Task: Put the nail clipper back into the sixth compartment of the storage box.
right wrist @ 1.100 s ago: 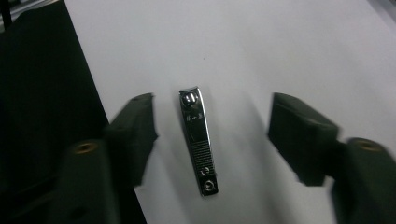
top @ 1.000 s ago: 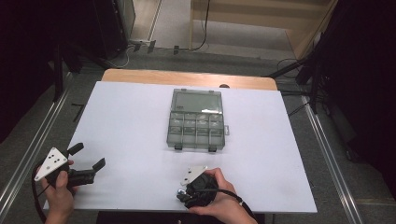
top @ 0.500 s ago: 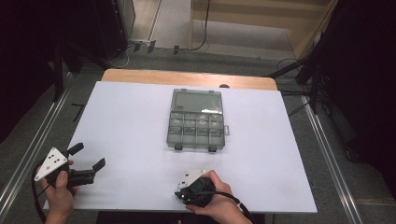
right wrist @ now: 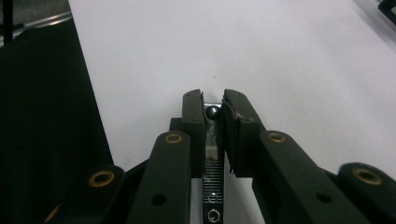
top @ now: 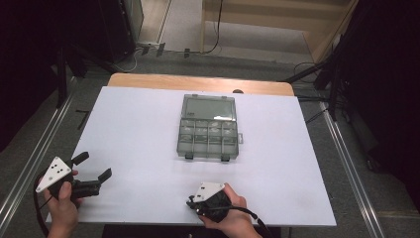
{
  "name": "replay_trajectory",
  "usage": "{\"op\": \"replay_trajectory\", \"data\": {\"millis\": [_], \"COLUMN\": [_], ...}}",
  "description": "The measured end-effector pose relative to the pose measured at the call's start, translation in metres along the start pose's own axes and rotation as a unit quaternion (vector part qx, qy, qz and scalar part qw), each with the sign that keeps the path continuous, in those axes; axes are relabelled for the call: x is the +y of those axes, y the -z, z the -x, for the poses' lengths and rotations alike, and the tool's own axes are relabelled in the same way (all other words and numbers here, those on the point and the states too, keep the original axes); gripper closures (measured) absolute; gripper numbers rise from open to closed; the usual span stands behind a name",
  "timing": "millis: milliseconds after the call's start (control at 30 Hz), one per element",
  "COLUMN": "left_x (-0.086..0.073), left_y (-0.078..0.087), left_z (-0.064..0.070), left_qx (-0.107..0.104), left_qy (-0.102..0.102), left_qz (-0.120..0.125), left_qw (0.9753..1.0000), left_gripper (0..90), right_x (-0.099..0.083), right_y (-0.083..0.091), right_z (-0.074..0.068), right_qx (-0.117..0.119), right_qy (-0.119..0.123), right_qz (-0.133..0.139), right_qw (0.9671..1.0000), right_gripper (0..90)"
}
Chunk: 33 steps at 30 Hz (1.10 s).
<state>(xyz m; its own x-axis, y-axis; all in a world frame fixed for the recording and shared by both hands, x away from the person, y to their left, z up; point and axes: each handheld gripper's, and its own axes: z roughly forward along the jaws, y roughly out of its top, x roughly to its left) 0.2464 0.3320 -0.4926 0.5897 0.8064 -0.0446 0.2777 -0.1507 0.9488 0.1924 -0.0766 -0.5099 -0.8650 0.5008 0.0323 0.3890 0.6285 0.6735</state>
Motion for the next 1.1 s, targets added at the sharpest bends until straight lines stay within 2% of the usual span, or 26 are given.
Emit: {"op": "replay_trajectory", "data": {"millis": [100, 267, 667, 1100], "left_x": [0.0, 0.0, 0.0, 0.0], "left_y": [0.0, 0.0, -0.001, -0.001], "left_z": [0.0, 0.0, 0.0, 0.001], "left_qx": [-0.001, -0.001, 0.002, 0.004], "left_qy": [0.0, 0.0, -0.002, -0.001], "left_qz": [0.001, 0.0, -0.005, -0.004], "left_qw": [1.0, 1.0, 1.0, 1.0], "left_gripper": [0.0, 0.0, 0.0, 0.0], "right_x": [-0.001, 0.0, 0.003, 0.007], "right_y": [0.001, 0.009, 0.027, 0.037], "right_z": [0.003, 0.012, 0.023, 0.032], "right_qx": [0.003, 0.011, -0.004, -0.012], "right_qy": [-0.014, -0.04, -0.057, -0.071], "right_qz": [0.005, 0.03, 0.055, 0.064], "right_qw": [0.9999, 0.9987, 0.9968, 0.9953], "right_gripper": [81.4, 81.5, 81.4, 81.4]}}
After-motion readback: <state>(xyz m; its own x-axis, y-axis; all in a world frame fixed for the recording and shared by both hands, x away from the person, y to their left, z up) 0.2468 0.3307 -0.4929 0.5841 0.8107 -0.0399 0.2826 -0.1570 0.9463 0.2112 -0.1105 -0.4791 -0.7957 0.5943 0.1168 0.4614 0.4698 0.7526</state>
